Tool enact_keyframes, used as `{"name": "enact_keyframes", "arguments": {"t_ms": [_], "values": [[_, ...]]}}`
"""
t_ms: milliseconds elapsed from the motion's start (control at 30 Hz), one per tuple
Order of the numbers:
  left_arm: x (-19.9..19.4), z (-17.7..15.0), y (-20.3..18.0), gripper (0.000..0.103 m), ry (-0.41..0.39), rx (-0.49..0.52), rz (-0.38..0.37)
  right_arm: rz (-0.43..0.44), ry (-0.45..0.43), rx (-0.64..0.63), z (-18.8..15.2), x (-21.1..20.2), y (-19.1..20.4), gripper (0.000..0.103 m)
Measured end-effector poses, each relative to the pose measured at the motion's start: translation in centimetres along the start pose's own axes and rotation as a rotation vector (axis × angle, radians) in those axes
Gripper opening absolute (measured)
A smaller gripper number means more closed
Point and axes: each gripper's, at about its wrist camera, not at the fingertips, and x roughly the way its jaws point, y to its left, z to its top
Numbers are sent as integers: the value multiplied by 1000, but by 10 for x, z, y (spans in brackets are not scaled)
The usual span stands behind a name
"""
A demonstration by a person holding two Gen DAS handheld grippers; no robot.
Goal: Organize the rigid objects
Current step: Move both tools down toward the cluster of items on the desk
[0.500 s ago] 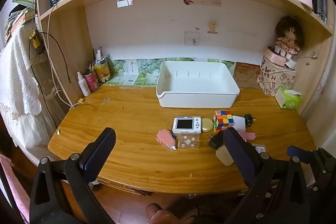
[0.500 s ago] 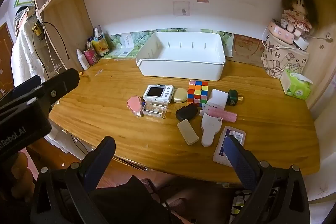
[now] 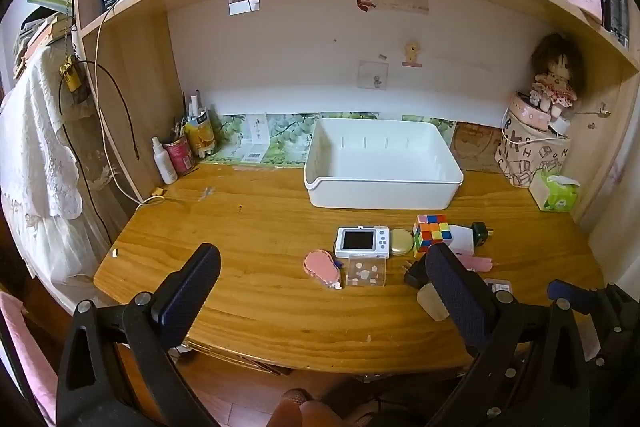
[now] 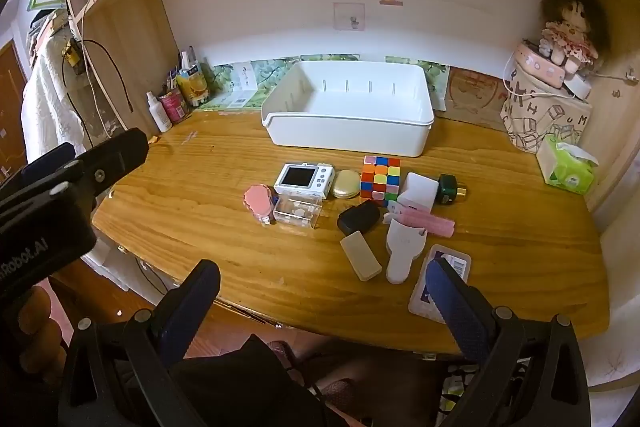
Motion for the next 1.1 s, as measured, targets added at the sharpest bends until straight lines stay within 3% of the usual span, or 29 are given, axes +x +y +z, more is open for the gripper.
{"name": "enact_keyframes", "arguments": {"t_ms": [367,567,833,1100], "values": [[31,17,22,102,21,-14,-80,-25,38,1,18,25,16,103],[58,35,39,102,61,11,-130,-45,72,66,35,47,24,103],[101,46,58,102,198,83,-219,-51,131,149,51,72,50,103],[135,40,50,102,352,147,-329,-115,222,288,35,86,46,103]]}}
